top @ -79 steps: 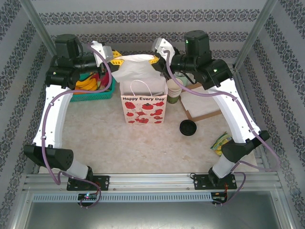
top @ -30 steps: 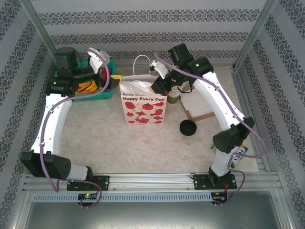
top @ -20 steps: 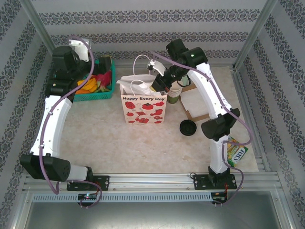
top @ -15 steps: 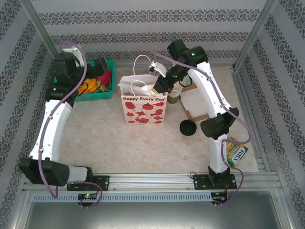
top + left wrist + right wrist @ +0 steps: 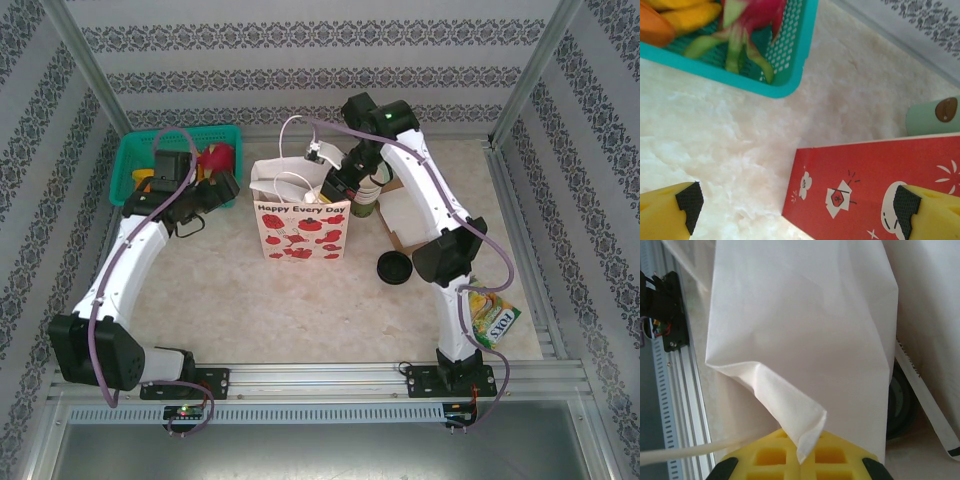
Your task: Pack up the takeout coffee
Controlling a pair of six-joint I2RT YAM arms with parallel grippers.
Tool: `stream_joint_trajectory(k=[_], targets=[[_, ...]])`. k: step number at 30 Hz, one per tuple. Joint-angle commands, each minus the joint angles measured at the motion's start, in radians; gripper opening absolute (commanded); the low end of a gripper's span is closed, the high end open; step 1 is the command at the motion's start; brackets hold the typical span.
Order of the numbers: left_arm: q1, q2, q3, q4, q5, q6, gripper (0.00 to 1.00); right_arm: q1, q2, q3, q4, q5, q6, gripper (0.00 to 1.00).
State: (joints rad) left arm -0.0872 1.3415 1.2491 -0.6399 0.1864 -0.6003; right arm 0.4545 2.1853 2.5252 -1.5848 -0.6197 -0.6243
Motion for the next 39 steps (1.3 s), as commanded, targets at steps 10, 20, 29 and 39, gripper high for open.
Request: stream_joint_trajectory(k=[10, 20, 29, 39], targets=[[-0.028, 0.051, -0.007, 0.016, 0.039, -0.032, 1.0, -0.017, -0.09, -0.015, -0.057, 0.047, -0.022, 0.0], [-0.028, 0.07, 0.0, 0.024, 0.08, -0.035, 1.0, 0.01, -0.005, 0.016, -0.081, 0.104, -0.002, 0.0], [-0.029, 0.098, 0.011, 0.04, 0.106, -0.047, 1.0, -0.013, -0.06, 0.02, -0.081, 0.12, -0.027, 0.0], [-0.044, 0.138, 0.035, 0.051, 0.137, -0.062, 1.0, 0.062, 0.009, 0.028, -0.022, 0.092, -0.029, 0.24]])
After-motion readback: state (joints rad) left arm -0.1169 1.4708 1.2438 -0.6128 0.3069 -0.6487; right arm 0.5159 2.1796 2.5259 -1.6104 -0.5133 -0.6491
